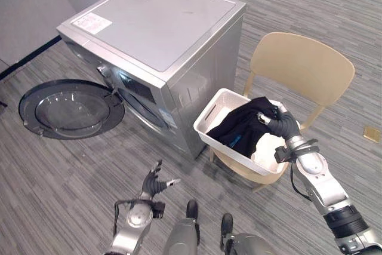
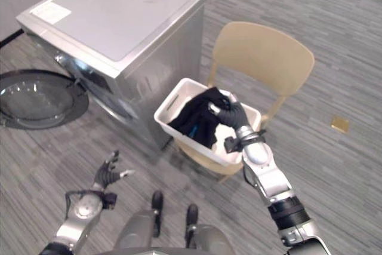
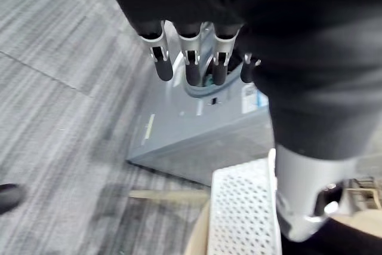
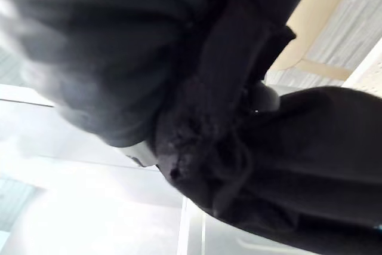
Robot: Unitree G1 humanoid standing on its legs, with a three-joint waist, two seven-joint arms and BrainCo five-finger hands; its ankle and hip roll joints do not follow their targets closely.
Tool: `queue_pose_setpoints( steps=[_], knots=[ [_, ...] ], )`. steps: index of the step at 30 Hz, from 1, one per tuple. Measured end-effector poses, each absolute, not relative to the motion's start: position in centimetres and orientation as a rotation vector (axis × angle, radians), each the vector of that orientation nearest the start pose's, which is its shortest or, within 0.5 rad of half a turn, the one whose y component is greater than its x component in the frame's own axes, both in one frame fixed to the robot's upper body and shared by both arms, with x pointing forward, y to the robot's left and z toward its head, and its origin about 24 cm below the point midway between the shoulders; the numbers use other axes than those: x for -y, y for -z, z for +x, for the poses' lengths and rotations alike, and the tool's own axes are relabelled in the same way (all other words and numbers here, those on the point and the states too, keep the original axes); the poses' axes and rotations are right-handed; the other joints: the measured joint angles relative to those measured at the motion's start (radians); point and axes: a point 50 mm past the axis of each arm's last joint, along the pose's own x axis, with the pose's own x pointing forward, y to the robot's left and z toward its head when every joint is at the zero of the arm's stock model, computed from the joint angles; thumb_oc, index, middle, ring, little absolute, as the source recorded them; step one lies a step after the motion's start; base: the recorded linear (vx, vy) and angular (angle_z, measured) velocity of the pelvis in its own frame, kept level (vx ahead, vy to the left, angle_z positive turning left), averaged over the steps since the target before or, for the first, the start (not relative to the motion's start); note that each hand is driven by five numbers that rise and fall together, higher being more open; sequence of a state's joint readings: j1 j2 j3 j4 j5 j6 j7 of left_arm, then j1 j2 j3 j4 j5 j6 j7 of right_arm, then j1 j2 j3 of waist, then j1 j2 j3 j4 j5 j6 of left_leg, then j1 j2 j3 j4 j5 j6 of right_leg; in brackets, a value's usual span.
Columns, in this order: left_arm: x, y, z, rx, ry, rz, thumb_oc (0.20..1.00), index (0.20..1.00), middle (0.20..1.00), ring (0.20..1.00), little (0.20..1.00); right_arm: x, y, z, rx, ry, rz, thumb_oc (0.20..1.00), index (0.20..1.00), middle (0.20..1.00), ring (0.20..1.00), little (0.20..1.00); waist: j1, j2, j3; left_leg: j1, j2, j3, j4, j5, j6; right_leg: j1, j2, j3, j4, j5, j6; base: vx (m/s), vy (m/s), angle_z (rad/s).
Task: Grab the laundry basket,head to the washer,open it,put in the laundry and shut it.
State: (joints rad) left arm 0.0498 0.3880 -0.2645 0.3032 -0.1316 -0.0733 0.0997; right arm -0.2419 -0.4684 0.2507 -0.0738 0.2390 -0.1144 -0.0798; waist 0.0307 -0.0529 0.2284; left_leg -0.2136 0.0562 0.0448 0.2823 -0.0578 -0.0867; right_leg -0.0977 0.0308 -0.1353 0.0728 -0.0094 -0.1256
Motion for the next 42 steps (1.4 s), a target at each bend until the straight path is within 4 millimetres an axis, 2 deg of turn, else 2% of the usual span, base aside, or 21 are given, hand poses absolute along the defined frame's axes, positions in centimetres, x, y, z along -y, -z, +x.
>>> queue_pose_setpoints(
  steps=[2, 3, 4, 5, 8, 9, 13, 15, 19, 20, 21, 22, 23, 24, 25, 26, 27, 31, 33, 38, 42],
  knots=[
    [-18.4, 1.6, 23.6, -0.237, 0.128, 0.319, 1.000, 1.000, 1.000, 1.000, 1.000, 15.1, -13.4, 28.6, 0.373, -0.251, -0.204, 0.200, 0.200, 0.200, 0.200, 0.200, -0.018, -0.005, -0.001, 0.092, 0.021, 0.024, -0.009, -0.043, -0.023, 0.018, -0.007, -0.043, -0.031, 0.021, 0.015, 0.04, 0.073, 0.62],
    [-17.5, 0.8, 24.2, -0.196, 0.165, 0.331, 1.000, 1.000, 1.000, 1.000, 1.000, 14.8, -13.6, 28.6, 0.384, -0.257, -0.194, 0.200, 0.200, 0.200, 0.200, 0.200, -0.050, 0.000, -0.006, 0.137, 0.036, 0.061, -0.043, -0.045, -0.022, 0.039, -0.005, -0.071, -0.062, 0.026, 0.023, 0.07, 0.091, 0.78],
    [-16.6, 0.2, 24.5, -0.154, 0.192, 0.327, 1.000, 1.000, 1.000, 1.000, 1.000, 14.6, -13.9, 28.5, 0.398, -0.265, -0.190, 0.200, 0.200, 0.200, 0.200, 0.200, -0.062, 0.006, -0.012, 0.171, 0.044, 0.063, -0.093, -0.043, -0.014, 0.039, 0.001, -0.077, -0.071, 0.033, 0.032, 0.09, 0.143, 0.69],
    [-15.1, -1.3, 25.6, -0.069, 0.241, 0.352, 1.000, 1.000, 1.000, 1.000, 1.000, 13.6, -14.6, 28.7, 0.429, -0.308, -0.180, 0.200, 0.200, 0.200, 0.200, 0.200, -0.060, 0.011, -0.015, 0.236, 0.052, 0.089, -0.213, -0.039, -0.010, 0.036, 0.011, -0.079, -0.101, 0.054, 0.061, 0.10, 0.145, 0.35],
    [-13.0, -3.1, 26.7, 0.025, 0.314, 0.406, 1.000, 1.000, 1.000, 1.000, 1.000, 12.1, -15.4, 28.9, 0.455, -0.378, -0.165, 0.200, 0.200, 0.200, 0.200, 0.200, -0.060, 0.017, -0.018, 0.259, 0.036, 0.079, -0.322, -0.009, 0.033, 0.028, 0.027, -0.083, -0.121, 0.077, 0.092, 0.05, 0.079, 0.06],
    [-12.1, -3.9, 26.8, 0.072, 0.342, 0.406, 1.000, 1.000, 1.000, 1.000, 1.000, 10.6, -15.6, 28.8, 0.467, -0.436, -0.158, 0.200, 0.200, 0.200, 0.200, 0.200, -0.055, 0.012, -0.032, 0.264, 0.029, 0.059, -0.341, 0.036, 0.039, 0.021, 0.033, -0.075, -0.115, 0.081, 0.097, 0.02, 0.097, -0.23],
    [-9.9, -4.0, 26.7, 0.092, 0.395, 0.380, 1.000, 1.000, 1.000, 1.000, 1.000, 7.9, -16.6, 28.5, 0.515, -0.539, -0.136, 0.200, 0.200, 0.200, 0.200, 0.200, -0.059, 0.012, -0.075, 0.268, 0.005, 0.060, -0.356, 0.056, 0.054, 0.010, 0.013, -0.048, -0.102, 0.087, 0.106, 0.01, 0.054, -0.10],
    [-8.0, -4.5, 26.6, 0.124, 0.439, 0.362, 1.000, 1.000, 1.000, 1.000, 1.000, 6.2, -17.8, 28.3, 0.552, -0.602, -0.097, 0.200, 0.200, 0.200, 0.200, 0.200, -0.058, 0.010, -0.119, 0.268, -0.008, 0.077, -0.367, 0.067, 0.068, -0.006, 0.001, -0.040, -0.090, 0.093, 0.115, 0.01, 0.052, -0.07],
    [-7.2, -4.1, 27.1, 0.119, 0.421, 0.361, 1.000, 1.000, 1.000, 1.000, 1.000, 4.6, -19.3, 27.8, 0.597, -0.659, -0.008, 0.200, 0.200, 0.200, 0.200, 0.200, -0.058, 0.007, -0.150, 0.284, -0.017, 0.081, -0.361, 0.072, 0.061, -0.001, -0.005, -0.027, -0.088, 0.099, 0.108, 0.01, 0.015, -0.02],
    [-7.3, -3.9, 27.3, 0.116, 0.410, 0.372, 0.517, 0.517, 0.517, 0.517, 0.517, 4.5, -19.3, 27.6, 0.596, -0.664, -0.002, 0.200, 0.200, 0.200, 0.200, 0.200, -0.058, 0.008, -0.151, 0.286, -0.019, 0.081, -0.361, 0.072, 0.061, 0.001, -0.006, -0.025, -0.090, 0.103, 0.102, 0.00, 0.000, 0.00],
    [-7.4, -3.7, 27.5, 0.111, 0.402, 0.407, 0.357, 0.357, 0.357, 0.357, 0.357, 4.3, -19.2, 27.6, 0.589, -0.671, 0.007, 0.200, 0.200, 0.200, 0.200, 0.200, -0.059, 0.010, -0.153, 0.287, -0.021, 0.081, -0.361, 0.072, 0.061, 0.005, -0.007, -0.024, -0.096, 0.108, 0.096, 0.00, 0.000, 0.00],
    [-7.8, -3.4, 27.8, 0.098, 0.379, 0.429, 0.200, 0.200, 0.200, 0.200, 0.200, 4.2, -18.9, 27.5, 0.572, -0.683, 0.016, 0.200, 0.200, 0.200, 0.200, 0.200, -0.058, 0.012, -0.154, 0.291, -0.022, 0.081, -0.362, 0.072, 0.061, 0.017, -0.006, -0.023, -0.113, 0.112, 0.097, 0.00, 0.000, 0.00],
    [-7.9, -3.3, 27.8, 0.095, 0.375, 0.431, 0.200, 0.200, 0.200, 0.200, 0.200, 4.3, -18.9, 27.5, 0.572, -0.681, 0.016, 0.200, 0.200, 0.200, 0.200, 0.200, -0.058, 0.012, -0.154, 0.291, -0.022, 0.081, -0.362, 0.072, 0.061, 0.017, -0.006, -0.023, -0.115, 0.113, 0.097, 0.00, 0.000, 0.00],
    [-7.9, -3.3, 27.8, 0.092, 0.365, 0.430, 0.200, 0.200, 0.200, 0.200, 0.200, 4.2, -18.9, 27.5, 0.564, -0.686, 0.033, 0.310, 0.310, 0.310, 0.310, 0.310, -0.060, 0.012, -0.154, 0.293, -0.022, 0.083, -0.362, 0.072, 0.061, 0.018, -0.005, -0.021, -0.117, 0.117, 0.091, 0.01, 0.005, -0.05],
    [-8.2, -3.3, 27.8, 0.087, 0.353, 0.427, 0.200, 0.200, 0.200, 0.200, 0.200, 4.3, -18.8, 27.5, 0.552, -0.691, 0.049, 0.539, 0.539, 0.539, 0.539, 0.539, -0.058, 0.012, -0.154, 0.296, -0.022, 0.085, -0.362, 0.072, 0.061, 0.022, -0.003, -0.018, -0.120, 0.117, 0.091, 0.01, 0.005, -0.06],
    [-8.4, -3.0, 27.7, 0.077, 0.344, 0.426, 0.200, 0.200, 0.200, 0.200, 0.200, 4.4, -18.6, 27.5, 0.544, -0.694, 0.052, 0.909, 0.909, 0.909, 0.909, 0.909, -0.059, 0.012, -0.154, 0.304, -0.021, 0.085, -0.362, 0.072, 0.061, 0.034, -0.002, -0.017, -0.127, 0.117, 0.092, 0.00, 0.005, -0.05],
    [-8.7, -2.6, 27.4, 0.060, 0.335, 0.422, 0.200, 0.200, 0.200, 0.200, 0.200, 4.5, -18.4, 27.4, 0.539, -0.701, 0.051, 1.000, 1.000, 1.000, 1.000, 1.000, -0.061, 0.013, -0.154, 0.315, -0.021, 0.086, -0.363, 0.071, 0.060, 0.050, 0.000, -0.016, -0.137, 0.117, 0.092, 0.00, 0.000, 0.00],
    [-10.0, -1.0, 26.2, -0.025, 0.304, 0.416, 0.200, 0.200, 0.200, 0.200, 0.200, 5.0, -17.5, 27.2, 0.518, -0.692, 0.060, 1.000, 1.000, 1.000, 1.000, 1.000, -0.061, 0.018, -0.158, 0.316, -0.014, 0.094, -0.363, 0.064, 0.052, 0.052, 0.008, -0.008, -0.149, 0.121, 0.097, -0.01, 0.002, -0.06],
    [-11.6, -1.0, 25.0, -0.038, 0.280, 0.394, 0.200, 0.200, 0.200, 0.200, 0.200, 7.4, -14.3, 26.5, 0.423, -0.645, -0.024, 1.000, 1.000, 1.000, 1.000, 1.000, -0.059, 0.021, -0.159, 0.305, -0.010, 0.105, -0.368, 0.063, 0.054, 0.048, 0.009, -0.007, -0.150, 0.125, 0.103, -0.04, -0.002, -0.02],
    [-14.9, -0.1, 23.9, -0.106, 0.217, 0.399, 0.200, 0.200, 0.200, 0.200, 0.200, 12.5, -11.8, 26.0, 0.353, -0.494, -0.298, 1.000, 1.000, 1.000, 1.000, 1.000, -0.064, 0.025, -0.161, 0.304, -0.009, 0.105, -0.369, 0.053, 0.064, 0.046, 0.010, -0.005, -0.151, 0.126, 0.105, -0.01, -0.002, -0.03],
    [-18.2, 2.3, 21.5, -0.243, 0.168, 0.430, 0.200, 0.200, 0.200, 0.200, 0.200, 18.1, -7.4, 24.0, 0.157, -0.328, -0.534, 1.000, 1.000, 1.000, 1.000, 1.000, -0.075, 0.029, -0.162, 0.303, -0.009, 0.107, -0.369, 0.052, 0.065, 0.044, 0.011, -0.003, -0.152, 0.125, 0.104, 0.00, 0.001, -0.01]
  ],
)
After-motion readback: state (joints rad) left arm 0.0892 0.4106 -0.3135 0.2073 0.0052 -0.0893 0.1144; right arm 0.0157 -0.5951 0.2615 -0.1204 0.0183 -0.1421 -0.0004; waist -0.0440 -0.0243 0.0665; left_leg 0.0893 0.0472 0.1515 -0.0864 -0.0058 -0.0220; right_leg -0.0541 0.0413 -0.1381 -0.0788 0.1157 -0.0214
